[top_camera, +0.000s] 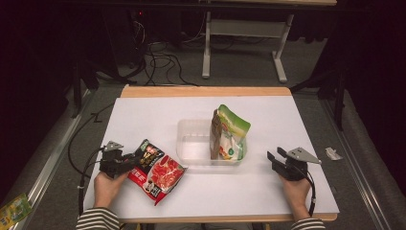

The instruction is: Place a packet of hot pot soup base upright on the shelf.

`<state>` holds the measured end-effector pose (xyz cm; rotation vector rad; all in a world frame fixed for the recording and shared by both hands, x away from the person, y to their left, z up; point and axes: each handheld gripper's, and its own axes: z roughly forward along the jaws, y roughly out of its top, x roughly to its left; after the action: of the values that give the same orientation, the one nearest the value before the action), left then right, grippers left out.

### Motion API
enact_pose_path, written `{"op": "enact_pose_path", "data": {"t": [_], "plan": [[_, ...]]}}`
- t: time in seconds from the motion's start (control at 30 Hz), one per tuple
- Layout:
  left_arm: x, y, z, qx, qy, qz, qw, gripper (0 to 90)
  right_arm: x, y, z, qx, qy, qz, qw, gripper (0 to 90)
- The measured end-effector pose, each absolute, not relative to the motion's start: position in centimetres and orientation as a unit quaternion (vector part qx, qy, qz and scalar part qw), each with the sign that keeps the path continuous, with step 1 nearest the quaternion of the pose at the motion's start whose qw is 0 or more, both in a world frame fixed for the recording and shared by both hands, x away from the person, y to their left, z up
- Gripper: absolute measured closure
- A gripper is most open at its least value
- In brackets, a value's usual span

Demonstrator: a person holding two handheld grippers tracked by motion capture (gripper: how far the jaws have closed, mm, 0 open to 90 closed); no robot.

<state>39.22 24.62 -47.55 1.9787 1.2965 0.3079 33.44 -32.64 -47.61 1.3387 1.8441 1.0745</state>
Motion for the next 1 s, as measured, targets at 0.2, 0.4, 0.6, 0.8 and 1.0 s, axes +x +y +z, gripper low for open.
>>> {"op": "enact_pose_path", "data": {"t": [0.2,0.4,0.6,0.8,1.0], "plan": [[39.3,24.8,-47.6,0.773,0.500,0.097,0.378,68.8,33.5,-32.5,-47.6,0.501,0.702,0.400,0.310,52.4],[39.0,25.0,-47.4,0.778,0.487,0.101,0.384,78.3,33.5,-32.5,-47.6,0.501,0.702,0.400,0.309,52.0],[38.4,24.9,-47.1,0.764,0.497,0.089,0.402,85.9,33.5,-32.5,-47.6,0.503,0.702,0.399,0.308,51.9],[38.0,25.3,-46.5,0.778,0.481,0.102,0.392,86.8,33.5,-32.6,-47.6,0.503,0.701,0.402,0.307,51.6],[37.3,25.6,-45.6,0.771,0.477,0.107,0.407,87.2,33.5,-32.6,-47.6,0.506,0.698,0.405,0.305,51.4]]}}
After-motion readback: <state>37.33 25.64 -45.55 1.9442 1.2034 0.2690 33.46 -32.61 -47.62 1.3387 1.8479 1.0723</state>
